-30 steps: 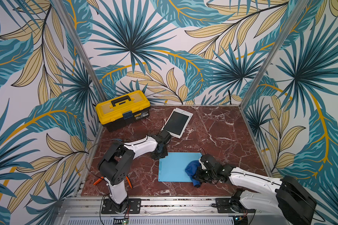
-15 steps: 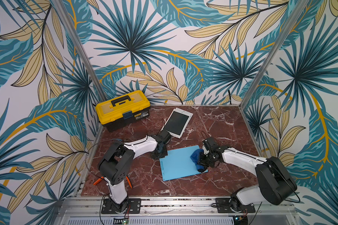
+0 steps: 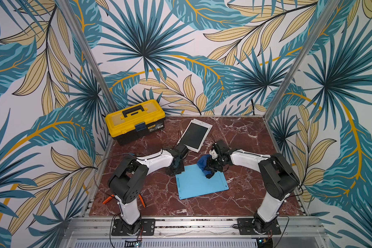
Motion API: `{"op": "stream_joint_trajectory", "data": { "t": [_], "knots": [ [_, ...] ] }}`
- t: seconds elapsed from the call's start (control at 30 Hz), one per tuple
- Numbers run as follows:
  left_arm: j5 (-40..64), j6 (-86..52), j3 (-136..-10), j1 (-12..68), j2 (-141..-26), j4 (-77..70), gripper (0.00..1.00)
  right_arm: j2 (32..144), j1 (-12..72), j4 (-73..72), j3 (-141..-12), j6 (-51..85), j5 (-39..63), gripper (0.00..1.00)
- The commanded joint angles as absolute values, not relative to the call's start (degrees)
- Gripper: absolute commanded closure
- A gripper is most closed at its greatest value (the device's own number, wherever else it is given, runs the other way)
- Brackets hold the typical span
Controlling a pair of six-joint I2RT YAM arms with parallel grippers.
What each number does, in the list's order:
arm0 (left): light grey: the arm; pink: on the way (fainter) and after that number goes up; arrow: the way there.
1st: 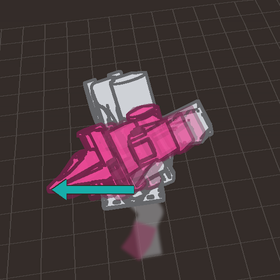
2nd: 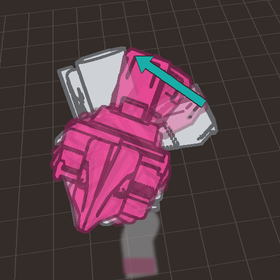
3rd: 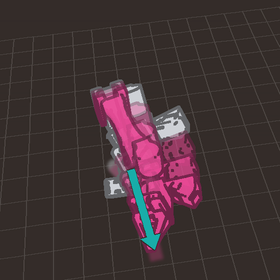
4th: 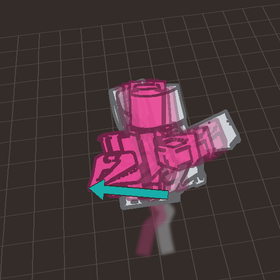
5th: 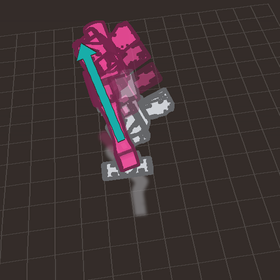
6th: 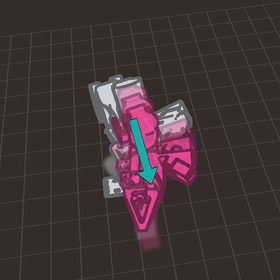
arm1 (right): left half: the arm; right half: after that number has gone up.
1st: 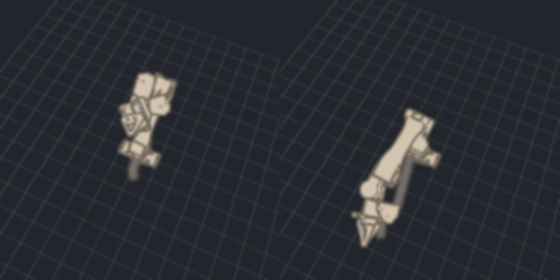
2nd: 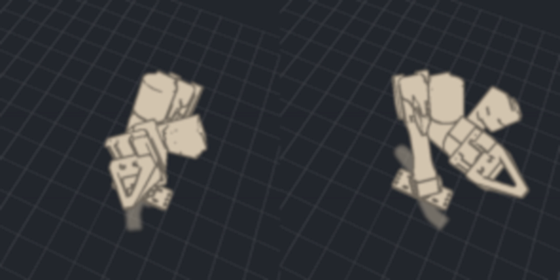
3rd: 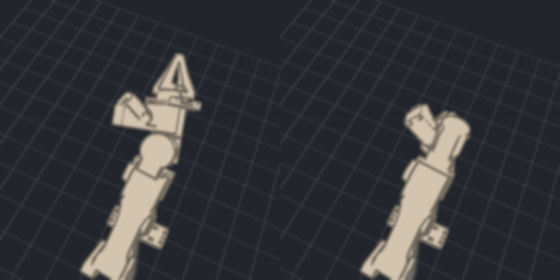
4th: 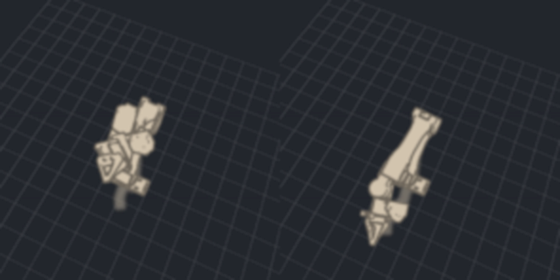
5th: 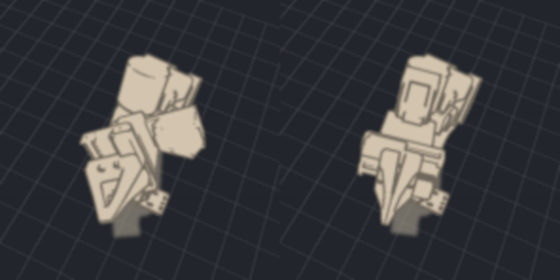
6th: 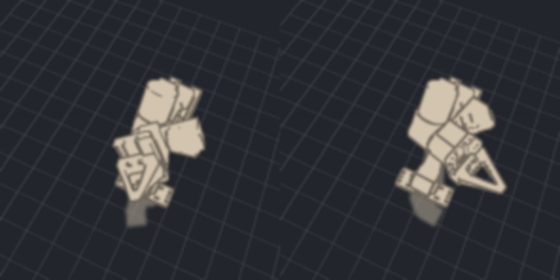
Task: Wipe the drawing tablet
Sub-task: Wipe the dirt from the drawing tablet.
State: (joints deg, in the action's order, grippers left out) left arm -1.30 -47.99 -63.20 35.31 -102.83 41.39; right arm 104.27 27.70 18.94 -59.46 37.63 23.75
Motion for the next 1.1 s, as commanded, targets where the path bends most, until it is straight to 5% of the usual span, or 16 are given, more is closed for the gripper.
{"op": "stream_joint_trajectory", "data": {
  "t": [0.0, 0.5, 0.73, 1.07],
  "knots": [
    [-0.98, -47.29, -59.92, 35.51, -108.55, 44.56, 0.79, 108.08, 34.03, 17.52, -61.76, 36.56, 27.78, 0.96],
    [-0.27, -47.34, -60.91, 35.6, -108.46, 44.56, 0.79, 103.0, 51.41, 7.47, -51.95, 43.46, 33.11, 0.95],
    [-0.42, -47.28, -60.39, 35.61, -107.36, 44.56, 0.79, 99.41, 48.16, 4.8, -41.71, 46.86, 28.86, 0.96],
    [-0.7, -47.09, -60.38, 35.94, -107.49, 44.56, 0.79, 75.32, 31.85, 19.03, -26.45, 47.81, 21.09, 0.96]
  ]
}}
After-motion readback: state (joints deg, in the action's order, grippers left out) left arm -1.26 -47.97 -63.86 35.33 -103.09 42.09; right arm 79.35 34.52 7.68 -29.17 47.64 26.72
